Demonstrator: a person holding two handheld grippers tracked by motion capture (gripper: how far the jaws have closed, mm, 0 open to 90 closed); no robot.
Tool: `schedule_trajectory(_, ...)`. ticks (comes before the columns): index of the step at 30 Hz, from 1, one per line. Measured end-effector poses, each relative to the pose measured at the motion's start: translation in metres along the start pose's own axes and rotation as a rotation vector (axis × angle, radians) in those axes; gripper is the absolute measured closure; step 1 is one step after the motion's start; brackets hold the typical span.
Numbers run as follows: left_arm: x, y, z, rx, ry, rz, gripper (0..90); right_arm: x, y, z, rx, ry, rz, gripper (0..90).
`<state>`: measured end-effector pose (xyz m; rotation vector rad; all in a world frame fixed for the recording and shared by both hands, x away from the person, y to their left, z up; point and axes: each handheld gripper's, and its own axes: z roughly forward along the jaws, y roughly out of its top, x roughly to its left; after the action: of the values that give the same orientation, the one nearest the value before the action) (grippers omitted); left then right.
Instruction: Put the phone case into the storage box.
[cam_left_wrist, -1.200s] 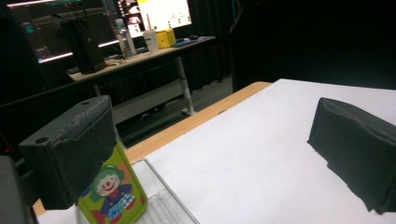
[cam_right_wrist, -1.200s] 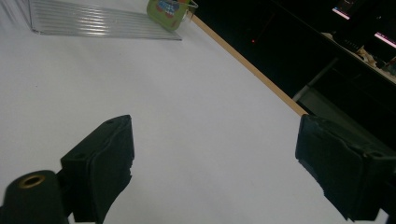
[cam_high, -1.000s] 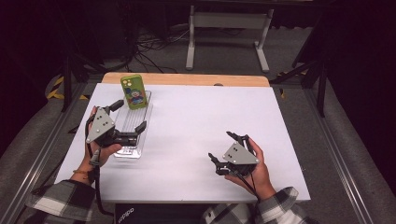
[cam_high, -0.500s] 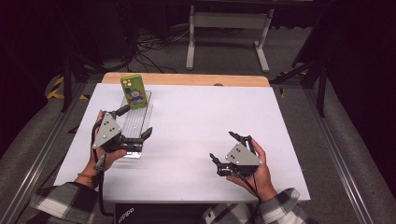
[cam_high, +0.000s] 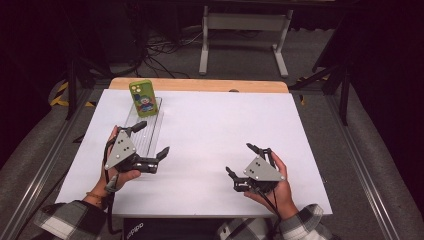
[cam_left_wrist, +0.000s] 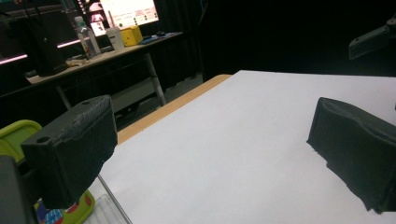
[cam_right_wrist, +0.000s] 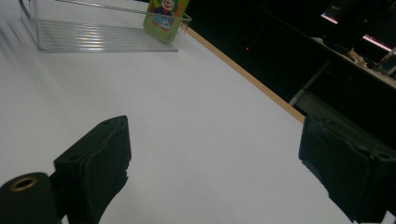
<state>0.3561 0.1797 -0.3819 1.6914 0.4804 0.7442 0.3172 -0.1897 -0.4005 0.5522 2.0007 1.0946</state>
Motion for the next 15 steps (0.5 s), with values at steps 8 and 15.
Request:
schedule_trajectory(8, -0.014, -0.004, 0.0, 0.011, -0.033, 0.018, 2.5, 0.003, -0.001, -0.004, -0.008, 0.002, 0.005, 10.1)
schedule_trajectory(15, -0.022, -0.007, -0.002, 0.021, -0.048, 0.037, 3.1, 0.005, -0.002, -0.006, -0.009, 0.004, 0.0, 10.1)
